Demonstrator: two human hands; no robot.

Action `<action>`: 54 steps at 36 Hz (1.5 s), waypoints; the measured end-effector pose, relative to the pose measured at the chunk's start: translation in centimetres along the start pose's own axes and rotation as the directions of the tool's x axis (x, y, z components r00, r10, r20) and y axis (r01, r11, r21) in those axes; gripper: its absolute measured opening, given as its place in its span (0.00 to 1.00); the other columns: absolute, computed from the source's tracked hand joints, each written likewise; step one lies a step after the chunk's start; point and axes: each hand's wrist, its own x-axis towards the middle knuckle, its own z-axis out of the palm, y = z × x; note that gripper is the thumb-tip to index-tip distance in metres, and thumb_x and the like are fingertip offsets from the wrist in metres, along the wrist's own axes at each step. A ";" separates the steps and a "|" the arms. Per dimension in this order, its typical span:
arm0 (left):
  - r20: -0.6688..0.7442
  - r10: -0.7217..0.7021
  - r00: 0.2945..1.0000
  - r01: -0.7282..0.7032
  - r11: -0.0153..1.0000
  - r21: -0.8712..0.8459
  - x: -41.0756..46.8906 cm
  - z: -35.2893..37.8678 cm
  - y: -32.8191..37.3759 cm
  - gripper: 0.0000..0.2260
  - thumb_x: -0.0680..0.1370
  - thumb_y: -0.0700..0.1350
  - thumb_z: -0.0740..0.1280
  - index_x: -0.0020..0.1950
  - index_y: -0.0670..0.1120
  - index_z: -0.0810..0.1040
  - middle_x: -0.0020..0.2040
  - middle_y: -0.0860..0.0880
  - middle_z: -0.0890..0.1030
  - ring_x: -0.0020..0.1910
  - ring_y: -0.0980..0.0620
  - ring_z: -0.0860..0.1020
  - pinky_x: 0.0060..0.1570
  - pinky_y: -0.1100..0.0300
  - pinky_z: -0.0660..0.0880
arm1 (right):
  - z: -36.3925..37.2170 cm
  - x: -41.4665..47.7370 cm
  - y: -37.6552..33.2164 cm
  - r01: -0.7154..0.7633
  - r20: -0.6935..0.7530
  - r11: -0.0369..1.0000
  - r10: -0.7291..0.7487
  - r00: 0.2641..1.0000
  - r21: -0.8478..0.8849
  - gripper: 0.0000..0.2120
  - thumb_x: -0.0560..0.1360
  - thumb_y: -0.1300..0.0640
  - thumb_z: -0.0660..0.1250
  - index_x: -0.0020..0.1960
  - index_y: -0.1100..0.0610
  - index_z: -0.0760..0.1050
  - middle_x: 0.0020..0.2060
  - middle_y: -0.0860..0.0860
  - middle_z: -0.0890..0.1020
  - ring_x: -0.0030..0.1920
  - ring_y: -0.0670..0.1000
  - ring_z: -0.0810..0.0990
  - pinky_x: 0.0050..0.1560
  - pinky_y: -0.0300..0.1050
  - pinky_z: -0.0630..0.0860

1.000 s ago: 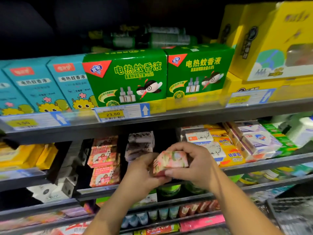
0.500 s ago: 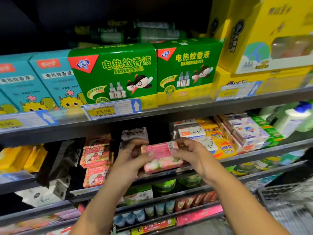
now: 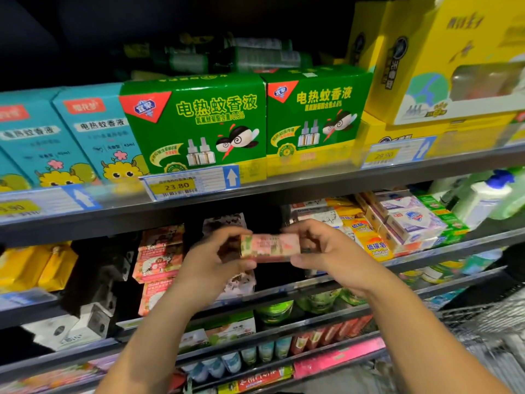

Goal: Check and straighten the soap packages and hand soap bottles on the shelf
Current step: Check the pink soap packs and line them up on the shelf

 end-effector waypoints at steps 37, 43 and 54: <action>0.045 0.058 0.997 -0.073 0.771 0.633 1.1 1.9 -8.8 0.29 0.79 0.66 0.47 0.80 0.58 0.54 0.81 0.57 0.50 0.79 0.57 0.44 0.77 0.51 0.51 | 3.1 6.5 3.7 0.161 0.152 -0.007 0.293 0.944 -0.987 0.25 0.82 0.55 0.60 0.78 0.52 0.60 0.69 0.57 0.70 0.65 0.61 0.75 0.57 0.52 0.73; 0.039 0.092 0.995 -0.095 0.734 0.672 0.8 2.0 -8.9 0.29 0.80 0.65 0.46 0.81 0.57 0.53 0.81 0.56 0.50 0.80 0.55 0.46 0.77 0.54 0.52 | 4.0 6.7 4.1 0.165 0.142 -0.055 0.295 0.945 -0.985 0.22 0.78 0.65 0.59 0.71 0.54 0.70 0.57 0.58 0.79 0.49 0.57 0.76 0.42 0.45 0.67; -0.139 0.165 0.976 -0.031 0.744 0.667 -0.1 -5.3 -10.6 0.21 0.80 0.58 0.63 0.70 0.52 0.74 0.71 0.51 0.71 0.72 0.46 0.64 0.72 0.53 0.61 | 4.1 9.2 0.7 0.081 0.085 0.029 0.220 0.972 -0.996 0.13 0.82 0.50 0.61 0.63 0.49 0.79 0.61 0.53 0.81 0.60 0.56 0.78 0.60 0.47 0.75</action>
